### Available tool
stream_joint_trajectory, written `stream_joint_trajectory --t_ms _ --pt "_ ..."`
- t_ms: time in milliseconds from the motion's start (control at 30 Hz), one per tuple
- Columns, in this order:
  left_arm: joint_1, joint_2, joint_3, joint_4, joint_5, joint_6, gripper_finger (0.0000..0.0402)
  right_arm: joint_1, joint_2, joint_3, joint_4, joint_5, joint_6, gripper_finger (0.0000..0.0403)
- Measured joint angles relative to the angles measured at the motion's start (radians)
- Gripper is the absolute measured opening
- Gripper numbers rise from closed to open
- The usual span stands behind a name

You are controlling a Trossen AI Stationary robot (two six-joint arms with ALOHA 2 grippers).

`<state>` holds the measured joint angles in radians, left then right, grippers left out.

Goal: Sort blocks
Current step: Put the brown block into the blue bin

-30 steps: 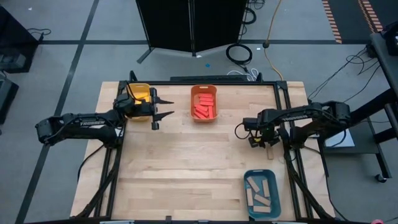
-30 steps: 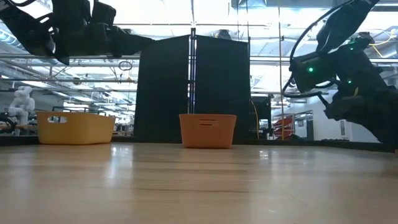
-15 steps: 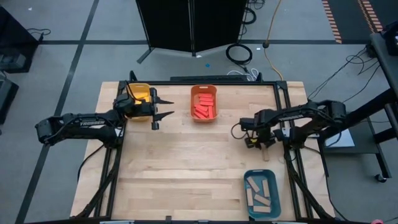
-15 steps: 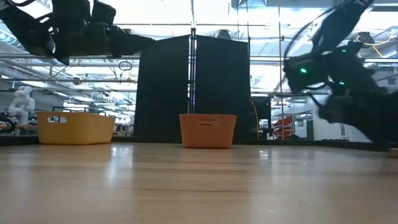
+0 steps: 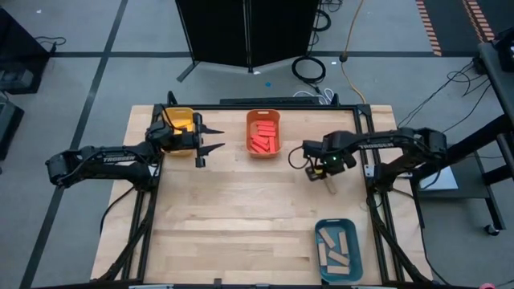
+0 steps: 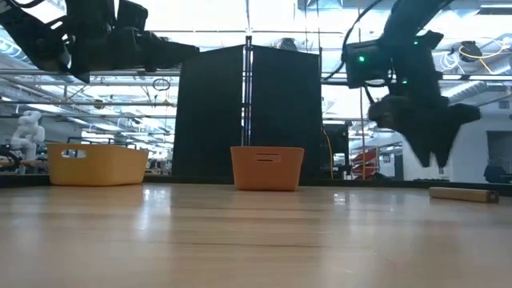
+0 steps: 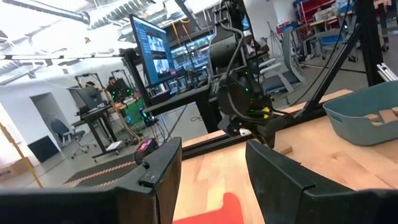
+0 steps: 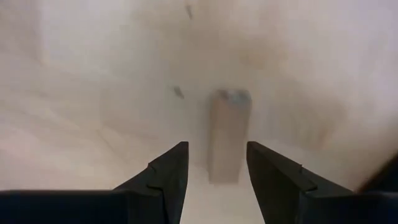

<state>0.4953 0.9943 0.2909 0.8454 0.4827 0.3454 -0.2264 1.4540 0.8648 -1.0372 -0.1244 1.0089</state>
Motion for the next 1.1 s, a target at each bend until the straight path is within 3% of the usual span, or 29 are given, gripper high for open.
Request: stream_joint_trajectory --t_ms 133,367,967,1100 --pt "0.000 0.000 0.000 -0.016 0.004 0.000 0.0176 0.006 0.000 -0.035 -0.029 -0.052 -0.006 0.0155" --pt "0.000 0.000 0.000 -0.018 0.005 0.000 0.0176 -0.011 0.000 -0.126 0.071 -0.134 -0.054 0.0155" --pt "0.000 0.000 0.000 -0.017 0.005 0.001 0.0176 -0.010 -0.004 -0.235 0.243 -0.087 -0.099 0.0155" --pt "0.000 0.000 0.000 -0.016 0.005 0.001 0.0176 -0.007 -0.002 -0.222 0.234 -0.087 -0.100 0.0134"
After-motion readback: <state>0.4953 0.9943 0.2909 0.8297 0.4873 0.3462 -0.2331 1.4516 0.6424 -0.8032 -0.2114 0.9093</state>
